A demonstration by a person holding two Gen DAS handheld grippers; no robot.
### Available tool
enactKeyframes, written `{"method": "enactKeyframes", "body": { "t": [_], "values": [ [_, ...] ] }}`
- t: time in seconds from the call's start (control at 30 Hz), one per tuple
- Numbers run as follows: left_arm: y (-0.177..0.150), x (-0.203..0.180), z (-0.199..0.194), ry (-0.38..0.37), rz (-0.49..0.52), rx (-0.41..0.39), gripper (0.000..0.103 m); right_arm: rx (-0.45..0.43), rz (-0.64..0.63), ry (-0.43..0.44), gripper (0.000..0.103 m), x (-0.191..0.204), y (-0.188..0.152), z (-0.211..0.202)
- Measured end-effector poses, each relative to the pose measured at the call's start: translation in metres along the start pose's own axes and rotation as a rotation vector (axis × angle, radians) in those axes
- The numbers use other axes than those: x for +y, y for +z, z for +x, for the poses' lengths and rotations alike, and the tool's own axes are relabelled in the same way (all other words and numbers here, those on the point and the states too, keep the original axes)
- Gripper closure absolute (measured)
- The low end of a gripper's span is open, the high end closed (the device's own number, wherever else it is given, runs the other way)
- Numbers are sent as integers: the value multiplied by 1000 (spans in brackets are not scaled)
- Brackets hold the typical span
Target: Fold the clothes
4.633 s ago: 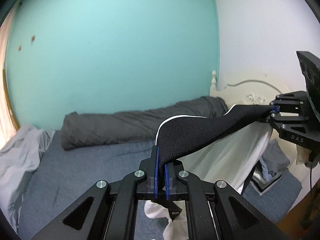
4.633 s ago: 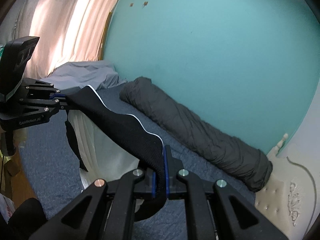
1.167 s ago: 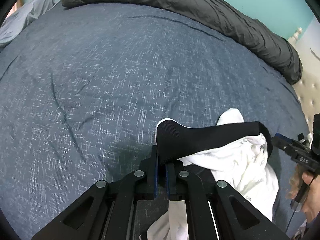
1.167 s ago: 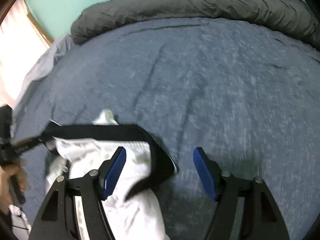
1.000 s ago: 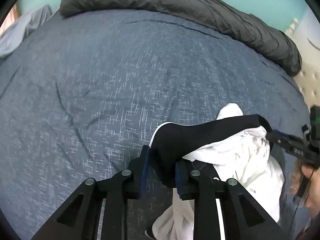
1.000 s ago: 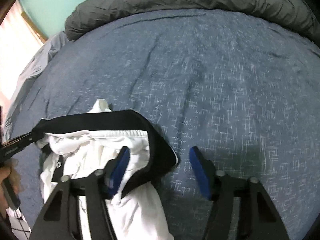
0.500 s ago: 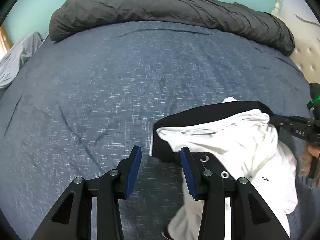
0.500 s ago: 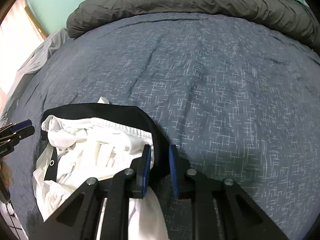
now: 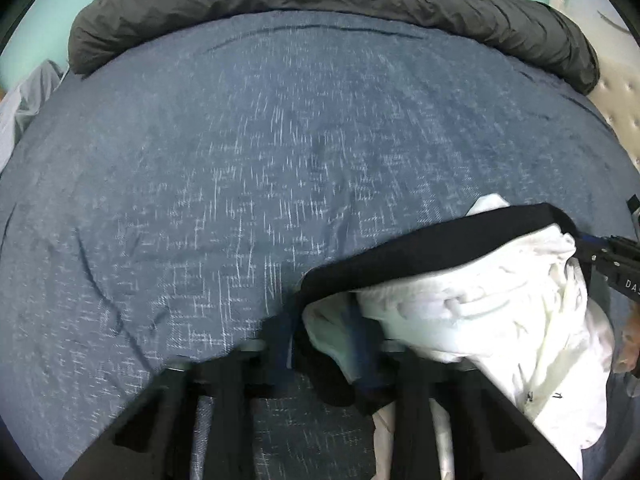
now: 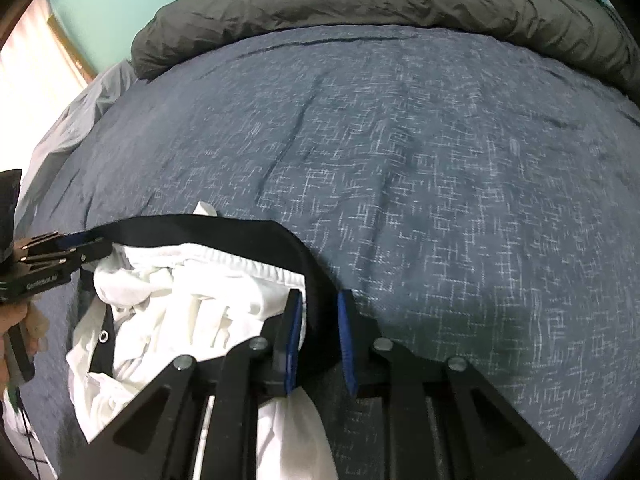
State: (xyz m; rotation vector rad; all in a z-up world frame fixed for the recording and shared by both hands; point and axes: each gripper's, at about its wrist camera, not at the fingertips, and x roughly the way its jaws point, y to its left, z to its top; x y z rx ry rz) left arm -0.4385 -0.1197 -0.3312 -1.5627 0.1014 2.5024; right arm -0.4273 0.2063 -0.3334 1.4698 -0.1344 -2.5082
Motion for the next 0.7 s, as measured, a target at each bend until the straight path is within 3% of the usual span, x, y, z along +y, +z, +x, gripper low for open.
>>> {"method": "enactKeyframes", "body": {
  "t": [0.03,0.1,0.37,0.7],
  "values": [
    [-1,2,-1,-9,-13,-5,96,3,-6,-2,86,1,-1,0],
    [-2,3,-8,-16,-13,-16,97,1,-19,-14,98,1,-2,-2],
    [6,-1,-84,-5,-21,-122,98,-119,-56,-57,99,13,6,-59],
    [27,-31,-257,-3,-2,-343,98,-393,-97,-85,99,46,32,-238]
  ]
}}
